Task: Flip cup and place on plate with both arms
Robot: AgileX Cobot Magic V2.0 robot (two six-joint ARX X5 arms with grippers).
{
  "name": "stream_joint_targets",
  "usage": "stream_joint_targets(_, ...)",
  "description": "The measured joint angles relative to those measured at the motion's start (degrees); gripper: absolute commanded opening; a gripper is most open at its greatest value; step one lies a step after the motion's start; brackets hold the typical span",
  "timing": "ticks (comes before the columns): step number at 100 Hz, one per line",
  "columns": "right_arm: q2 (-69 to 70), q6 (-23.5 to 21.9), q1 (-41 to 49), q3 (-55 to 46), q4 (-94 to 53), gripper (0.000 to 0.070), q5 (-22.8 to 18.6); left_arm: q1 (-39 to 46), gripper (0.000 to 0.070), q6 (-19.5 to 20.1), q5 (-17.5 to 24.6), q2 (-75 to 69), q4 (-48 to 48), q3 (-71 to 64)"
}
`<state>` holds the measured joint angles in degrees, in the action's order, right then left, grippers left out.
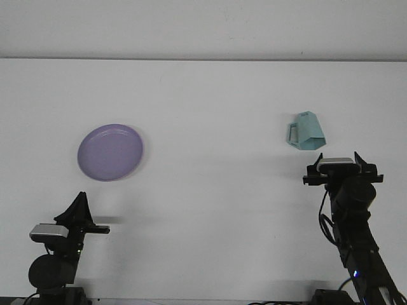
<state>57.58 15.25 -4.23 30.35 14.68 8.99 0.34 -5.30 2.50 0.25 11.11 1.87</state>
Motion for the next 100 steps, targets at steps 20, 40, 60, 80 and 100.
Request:
stream_joint_targets(20,15.8,2.3,-2.7,0.0,16.0,0.0582,-4.4,0.0,0.0012,0.0,0.0,0.0,0.0,0.0)
stream_joint_targets(40,29.0,5.7,-5.0,0.0,30.1,0.0582,-8.1,0.0,0.0012,0.0,0.0,0.0,0.0,0.0)
stream_joint_targets(60,38.6,6.8,-7.2,4.4,34.1,0.0582,-10.9,0.0,0.0012,0.0,0.0,0.0,0.0,0.0)
stream_joint_targets(80,46.8,7.0,-9.0,13.6,33.7,0.0582,-16.5,0.0,0.0012,0.0,0.0,0.0,0.0,0.0)
stream_joint_targets(100,51.7,7.8,-9.2,19.4,30.7,0.0579,-18.9,0.0,0.0012,0.0,0.0,0.0,0.0,0.0)
